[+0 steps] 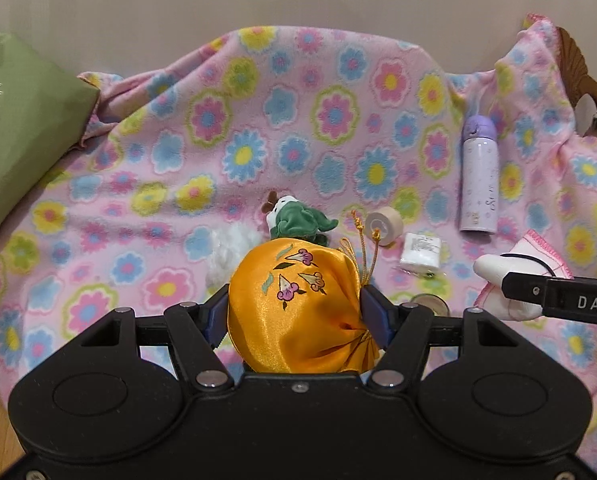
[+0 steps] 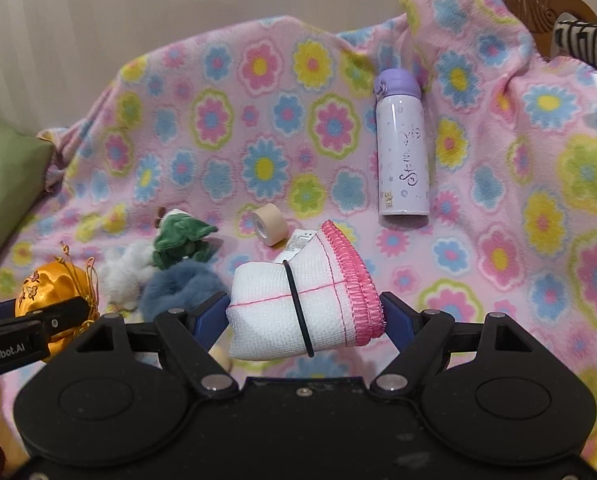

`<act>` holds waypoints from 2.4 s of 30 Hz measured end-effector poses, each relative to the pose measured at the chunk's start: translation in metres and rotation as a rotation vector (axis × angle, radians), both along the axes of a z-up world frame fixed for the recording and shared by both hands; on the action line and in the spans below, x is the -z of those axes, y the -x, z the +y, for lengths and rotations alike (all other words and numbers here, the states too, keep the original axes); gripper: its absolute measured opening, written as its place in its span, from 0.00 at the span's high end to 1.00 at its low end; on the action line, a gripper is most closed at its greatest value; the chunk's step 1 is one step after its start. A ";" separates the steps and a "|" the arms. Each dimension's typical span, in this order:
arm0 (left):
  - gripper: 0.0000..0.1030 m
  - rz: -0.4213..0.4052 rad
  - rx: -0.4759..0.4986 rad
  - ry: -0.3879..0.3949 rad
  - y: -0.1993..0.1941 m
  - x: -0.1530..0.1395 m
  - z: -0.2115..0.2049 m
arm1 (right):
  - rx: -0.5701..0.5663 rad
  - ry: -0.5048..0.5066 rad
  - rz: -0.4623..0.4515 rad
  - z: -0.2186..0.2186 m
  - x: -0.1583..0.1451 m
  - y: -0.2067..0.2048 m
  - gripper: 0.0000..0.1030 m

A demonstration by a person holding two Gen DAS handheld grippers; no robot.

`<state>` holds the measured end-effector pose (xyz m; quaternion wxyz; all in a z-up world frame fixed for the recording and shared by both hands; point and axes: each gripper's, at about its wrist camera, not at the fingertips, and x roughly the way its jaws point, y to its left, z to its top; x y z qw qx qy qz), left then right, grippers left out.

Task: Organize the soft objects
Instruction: 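Carry the orange pouch and towel bundle back over the woven basket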

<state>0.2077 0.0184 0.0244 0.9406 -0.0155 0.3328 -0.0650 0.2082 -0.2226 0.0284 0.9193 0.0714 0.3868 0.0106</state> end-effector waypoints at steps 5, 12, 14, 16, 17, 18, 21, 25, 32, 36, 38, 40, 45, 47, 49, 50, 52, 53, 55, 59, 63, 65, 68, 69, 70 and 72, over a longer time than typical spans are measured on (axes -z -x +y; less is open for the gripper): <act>0.40 0.009 -0.004 0.000 0.032 -0.009 0.000 | -0.019 -0.044 0.002 0.000 -0.015 0.039 0.23; 0.40 0.037 -0.008 0.014 0.080 -0.007 -0.001 | -0.049 -0.084 0.015 0.002 -0.026 0.101 0.22; 0.40 0.047 -0.006 0.021 0.093 -0.005 -0.003 | -0.057 -0.092 0.020 0.003 -0.028 0.119 0.22; 0.40 0.053 -0.005 0.025 0.104 -0.003 -0.004 | -0.065 -0.094 0.030 0.005 -0.027 0.134 0.22; 0.40 0.056 -0.004 0.028 0.111 -0.001 -0.005 | -0.069 -0.094 0.033 0.006 -0.027 0.143 0.22; 0.40 0.057 -0.003 0.029 0.116 0.000 -0.005 | -0.073 -0.094 0.038 0.007 -0.026 0.151 0.22; 0.40 0.062 -0.008 0.028 0.130 0.003 -0.008 | -0.079 -0.101 0.051 0.009 -0.025 0.170 0.22; 0.40 0.073 -0.017 0.031 0.148 0.008 -0.010 | -0.080 -0.114 0.067 0.009 -0.022 0.192 0.22; 0.40 0.089 -0.025 0.032 0.175 0.018 -0.015 | -0.083 -0.115 0.076 0.013 -0.020 0.222 0.22; 0.39 0.098 -0.035 0.012 0.183 0.024 -0.016 | -0.081 -0.097 0.099 0.014 -0.017 0.232 0.22; 0.39 0.114 -0.037 0.014 0.183 0.028 -0.016 | -0.075 -0.116 0.113 0.010 -0.015 0.232 0.22; 0.39 0.133 -0.042 0.017 0.182 0.032 -0.015 | -0.060 -0.116 0.122 0.008 -0.013 0.232 0.22; 0.39 0.147 -0.064 0.015 0.183 0.038 -0.010 | -0.077 -0.108 0.137 0.012 -0.012 0.233 0.22; 0.39 0.153 -0.069 0.012 0.184 0.040 -0.010 | -0.089 -0.101 0.139 0.015 -0.012 0.233 0.22; 0.39 0.157 -0.067 0.009 0.184 0.042 -0.011 | -0.097 -0.088 0.141 0.017 -0.012 0.233 0.22; 0.39 0.159 -0.065 0.007 0.184 0.042 -0.011 | -0.099 -0.081 0.141 0.018 -0.012 0.233 0.22; 0.39 0.161 -0.064 0.001 0.185 0.043 -0.012 | -0.104 -0.072 0.141 0.020 -0.011 0.233 0.22; 0.39 0.163 -0.063 -0.002 0.185 0.044 -0.013 | -0.107 -0.067 0.143 0.020 -0.010 0.233 0.22; 0.39 0.167 -0.059 -0.006 0.185 0.044 -0.013 | -0.113 -0.063 0.150 0.020 -0.009 0.233 0.22; 0.39 0.168 -0.062 -0.007 0.186 0.044 -0.013 | -0.119 -0.050 0.152 0.022 -0.007 0.233 0.22; 0.39 0.175 -0.065 -0.007 0.185 0.046 -0.012 | -0.124 -0.048 0.152 0.022 -0.006 0.232 0.22; 0.39 0.182 -0.064 -0.010 0.184 0.047 -0.013 | -0.126 -0.050 0.153 0.020 -0.006 0.232 0.22; 0.39 0.191 -0.064 -0.015 0.183 0.048 -0.014 | -0.127 -0.051 0.155 0.019 -0.005 0.232 0.22; 0.39 0.192 -0.065 -0.016 0.183 0.048 -0.014 | -0.127 -0.050 0.154 0.020 -0.005 0.232 0.22; 0.39 0.192 -0.066 -0.016 0.183 0.048 -0.014 | -0.127 -0.050 0.154 0.019 -0.005 0.232 0.22; 0.39 0.192 -0.068 -0.017 0.183 0.048 -0.014 | -0.129 -0.049 0.155 0.020 -0.005 0.232 0.22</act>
